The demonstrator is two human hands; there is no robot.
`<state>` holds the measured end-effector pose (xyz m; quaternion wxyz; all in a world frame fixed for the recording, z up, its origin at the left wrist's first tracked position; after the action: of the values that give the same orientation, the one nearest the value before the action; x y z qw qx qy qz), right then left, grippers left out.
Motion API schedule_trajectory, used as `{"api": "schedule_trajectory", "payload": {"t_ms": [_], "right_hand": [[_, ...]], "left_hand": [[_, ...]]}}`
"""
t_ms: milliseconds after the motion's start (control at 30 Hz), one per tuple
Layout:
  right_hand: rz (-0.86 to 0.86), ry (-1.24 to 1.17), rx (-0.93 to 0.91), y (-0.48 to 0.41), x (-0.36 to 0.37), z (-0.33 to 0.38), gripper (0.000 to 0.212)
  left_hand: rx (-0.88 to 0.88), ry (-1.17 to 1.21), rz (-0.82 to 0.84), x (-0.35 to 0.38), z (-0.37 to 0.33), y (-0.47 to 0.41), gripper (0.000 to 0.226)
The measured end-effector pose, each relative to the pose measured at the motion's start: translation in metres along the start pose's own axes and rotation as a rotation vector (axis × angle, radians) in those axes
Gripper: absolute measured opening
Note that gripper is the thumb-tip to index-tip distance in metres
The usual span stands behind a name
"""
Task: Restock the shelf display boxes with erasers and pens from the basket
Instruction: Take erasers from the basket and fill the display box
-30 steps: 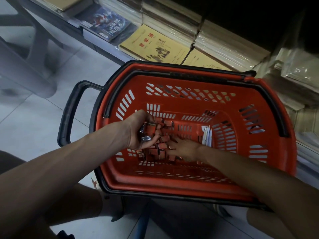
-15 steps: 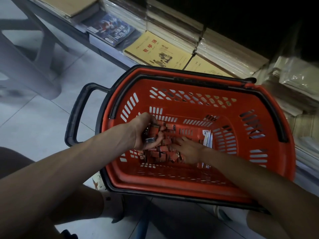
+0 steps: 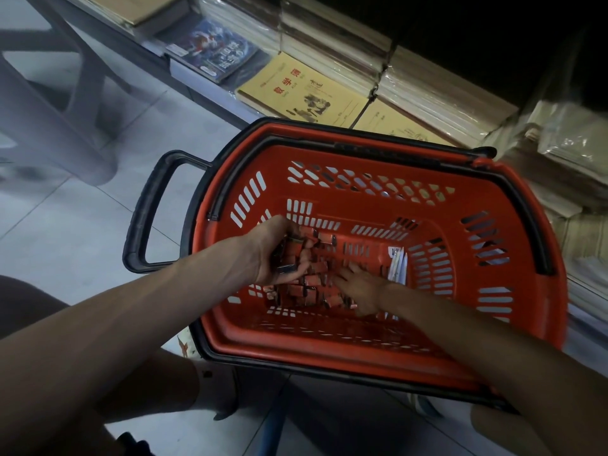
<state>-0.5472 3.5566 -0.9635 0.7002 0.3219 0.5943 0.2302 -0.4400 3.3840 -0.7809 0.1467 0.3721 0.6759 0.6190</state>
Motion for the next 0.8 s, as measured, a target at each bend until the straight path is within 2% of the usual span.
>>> {"api": "schedule_trajectory", "payload": {"t_ms": [167,333,500,633,700,800], "right_hand": [[0.032,-0.026,0.014,0.004,0.001,0.004,0.069],[-0.074,-0.366,0.107,0.012,-0.014,-0.014,0.025],[-0.546,-0.835,0.261,0.070,-0.113,-0.033,0.021],[-0.839,-0.935,0.183,0.140,-0.198,-0.012,0.023],[-0.907,-0.926,0.106,0.164,-0.233,0.008,0.023],[-0.900,-0.882,0.033,0.172,-0.257,0.038,0.023]], "left_hand": [[0.018,-0.041,0.030,0.003,0.002,-0.004,0.023],[0.049,-0.039,0.068,0.009,0.000,-0.001,0.021],[0.075,0.134,0.179,0.017,-0.004,0.007,0.031],[0.128,0.118,0.251,0.029,-0.006,0.013,0.040],[0.141,0.115,0.303,0.037,-0.006,0.019,0.041],[0.193,0.064,0.401,0.051,-0.006,0.033,0.037]]}}
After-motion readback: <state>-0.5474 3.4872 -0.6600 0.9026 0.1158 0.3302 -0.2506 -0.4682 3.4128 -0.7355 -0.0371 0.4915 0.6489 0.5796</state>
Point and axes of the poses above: each hand's wrist, its own y-axis away from the middle knuckle, its own x-axis out of the palm, z = x × y, the point moved 5 cm from there along -y, towards the middle knuckle, and after that the axes turned 1 degree about -y, right-handed, at the moved point
